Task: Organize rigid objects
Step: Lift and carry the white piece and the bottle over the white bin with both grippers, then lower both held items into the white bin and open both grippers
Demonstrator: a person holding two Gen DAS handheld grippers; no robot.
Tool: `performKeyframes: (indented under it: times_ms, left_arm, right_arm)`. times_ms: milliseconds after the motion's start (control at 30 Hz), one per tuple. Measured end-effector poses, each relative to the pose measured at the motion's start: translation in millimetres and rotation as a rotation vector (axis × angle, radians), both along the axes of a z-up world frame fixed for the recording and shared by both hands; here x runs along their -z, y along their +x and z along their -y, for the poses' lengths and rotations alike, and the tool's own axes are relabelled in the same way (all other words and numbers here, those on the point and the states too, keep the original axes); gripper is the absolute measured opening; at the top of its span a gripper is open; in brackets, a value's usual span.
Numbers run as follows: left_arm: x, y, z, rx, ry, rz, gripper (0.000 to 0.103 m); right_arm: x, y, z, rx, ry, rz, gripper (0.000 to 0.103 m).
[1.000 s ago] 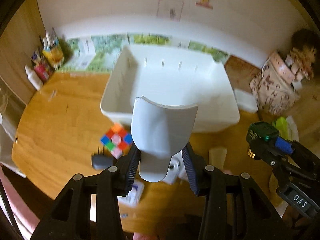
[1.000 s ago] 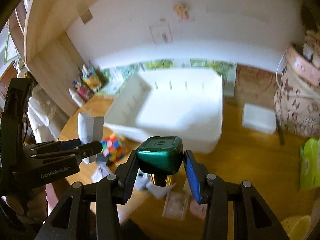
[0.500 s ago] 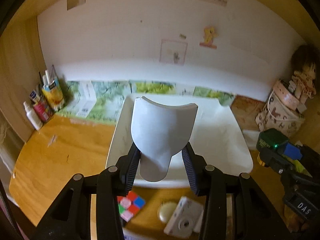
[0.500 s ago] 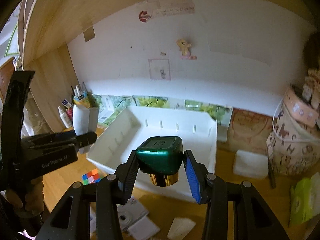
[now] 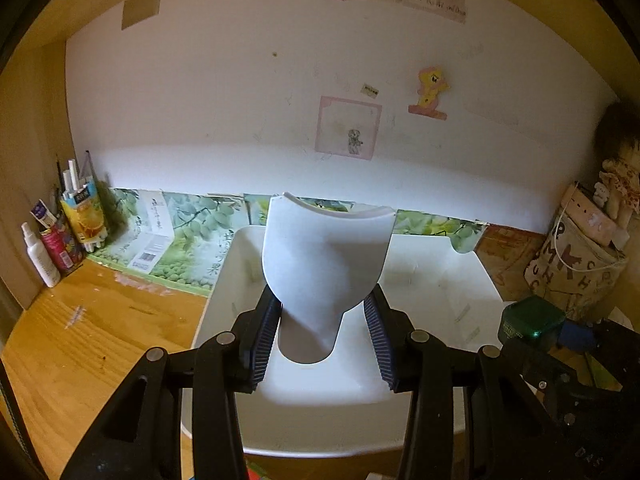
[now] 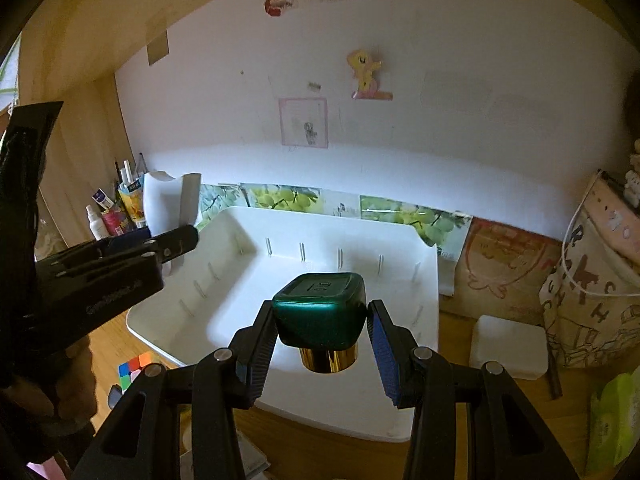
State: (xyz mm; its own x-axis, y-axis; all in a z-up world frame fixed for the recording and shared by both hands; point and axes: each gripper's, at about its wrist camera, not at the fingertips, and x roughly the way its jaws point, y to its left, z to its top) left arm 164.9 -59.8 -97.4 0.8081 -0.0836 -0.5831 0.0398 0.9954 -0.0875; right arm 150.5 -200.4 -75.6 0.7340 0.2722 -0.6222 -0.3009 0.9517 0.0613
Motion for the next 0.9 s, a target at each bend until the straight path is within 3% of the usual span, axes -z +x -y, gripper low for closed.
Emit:
performKeyframes:
  times_ms: [467, 500, 567, 700, 900]
  left_arm:
    - [13.7, 17.1, 15.1, 0.036, 0.013, -0.065, 0.048]
    - [13.6, 17.5, 15.7, 0.034, 0.019, -0.074, 0.05]
    - [12.1, 16.6, 15.6, 0.028, 0.027, -0.078, 0.07]
    - [2.3, 9.6, 13.2, 0.023, 0.012, -0.053, 0.077]
    - [-15.8, -2.8, 14.1, 0.009, 0.02, -0.027, 0.078]
  right_arm:
    - [13.8, 14.0, 3.4, 0.013, -0.01, -0.054, 0.047]
    - [14.1, 14.4, 4.5, 0.018, -0.01, -0.06, 0.047]
    - [13.5, 14.6, 6.8, 0.024, -0.006, -0.069, 0.047]
    - [5.9, 8.1, 8.6, 0.015, 0.0, -0.038, 0.06]
    - [-9.3, -4.8, 7.6, 0.002, 0.004, 0.008, 0.068]
